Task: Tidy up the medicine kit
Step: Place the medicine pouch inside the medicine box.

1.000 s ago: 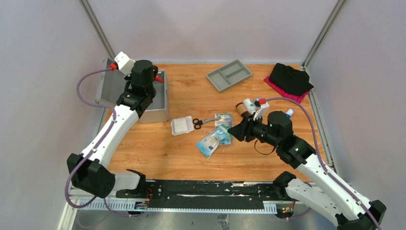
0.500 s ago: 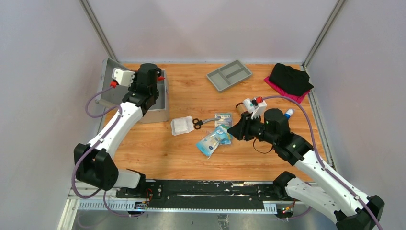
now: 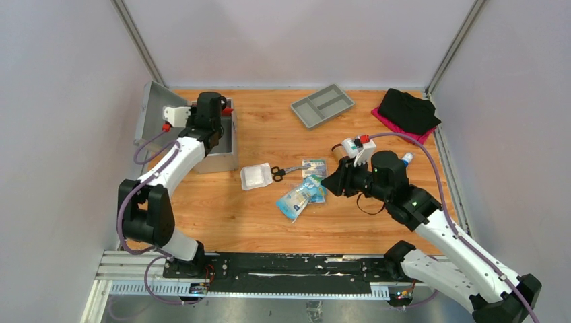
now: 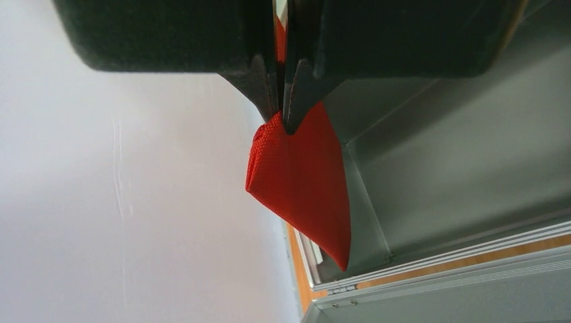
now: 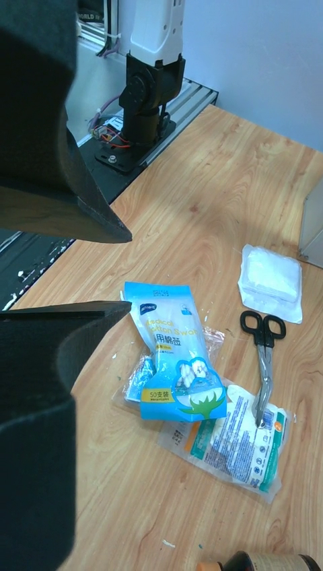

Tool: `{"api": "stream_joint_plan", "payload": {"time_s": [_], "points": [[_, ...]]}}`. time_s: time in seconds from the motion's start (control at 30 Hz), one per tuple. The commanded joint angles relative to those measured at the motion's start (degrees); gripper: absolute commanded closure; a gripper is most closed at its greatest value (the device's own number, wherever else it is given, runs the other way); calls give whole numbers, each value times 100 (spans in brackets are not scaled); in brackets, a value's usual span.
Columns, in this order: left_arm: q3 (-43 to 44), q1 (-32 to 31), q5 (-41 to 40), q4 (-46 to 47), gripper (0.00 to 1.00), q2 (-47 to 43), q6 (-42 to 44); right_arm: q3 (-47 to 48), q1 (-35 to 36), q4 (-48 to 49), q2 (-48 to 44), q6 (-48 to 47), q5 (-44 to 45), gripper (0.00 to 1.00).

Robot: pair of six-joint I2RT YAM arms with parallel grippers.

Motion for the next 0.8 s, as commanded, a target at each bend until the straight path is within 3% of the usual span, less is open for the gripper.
{"api": "stream_joint_plan", "payload": {"time_s": [0.0,0.37,0.77], "points": [[-85,246,317,355,100,288,-238,191,-67,-144,49,-118,94,58],[-281,526,767,555,100,530,-271,226,-67,-129,215,-211,107,59],[-379,636,845,358,86,661,-218,282,-71,-144,424,-348,-238,64]]}}
